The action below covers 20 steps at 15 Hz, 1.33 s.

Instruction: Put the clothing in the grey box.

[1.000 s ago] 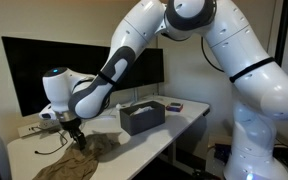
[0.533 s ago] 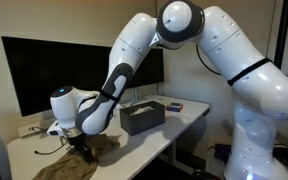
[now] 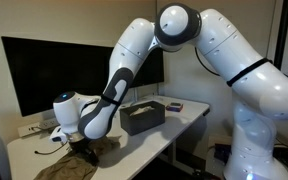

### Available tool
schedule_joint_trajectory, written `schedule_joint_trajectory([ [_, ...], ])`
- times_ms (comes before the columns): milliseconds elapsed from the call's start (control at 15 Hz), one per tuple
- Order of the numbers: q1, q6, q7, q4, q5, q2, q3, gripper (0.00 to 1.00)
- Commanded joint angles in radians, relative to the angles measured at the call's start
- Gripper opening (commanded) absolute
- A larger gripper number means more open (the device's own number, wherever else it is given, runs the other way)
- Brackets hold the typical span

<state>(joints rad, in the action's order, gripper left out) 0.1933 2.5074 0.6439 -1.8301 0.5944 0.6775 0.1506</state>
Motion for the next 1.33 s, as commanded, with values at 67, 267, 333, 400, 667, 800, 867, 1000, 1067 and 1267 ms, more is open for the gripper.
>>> schedule_joint_trajectory([
  [67,-0.041,0.008,0.097,-0.053,-0.043,0.004,0.039,0.53],
  [267,-0.048,-0.035,0.132,-0.055,-0.096,-0.001,0.052,0.34],
  [333,-0.049,-0.054,0.144,-0.052,-0.118,-0.002,0.056,0.27],
  [400,-0.052,-0.072,0.157,-0.051,-0.142,-0.003,0.061,0.20],
  [667,-0.070,-0.153,0.188,-0.174,-0.208,-0.202,0.088,0.08],
  [800,-0.076,-0.198,0.198,-0.193,-0.243,-0.275,0.098,0.06],
  [867,-0.078,-0.215,0.203,-0.202,-0.266,-0.315,0.102,0.08],
  [1000,-0.077,-0.246,0.208,-0.207,-0.299,-0.392,0.099,0.10],
  [1067,-0.076,-0.260,0.213,-0.205,-0.312,-0.429,0.096,0.10],
  [1267,-0.080,-0.307,0.231,-0.171,-0.346,-0.537,0.077,0.08],
])
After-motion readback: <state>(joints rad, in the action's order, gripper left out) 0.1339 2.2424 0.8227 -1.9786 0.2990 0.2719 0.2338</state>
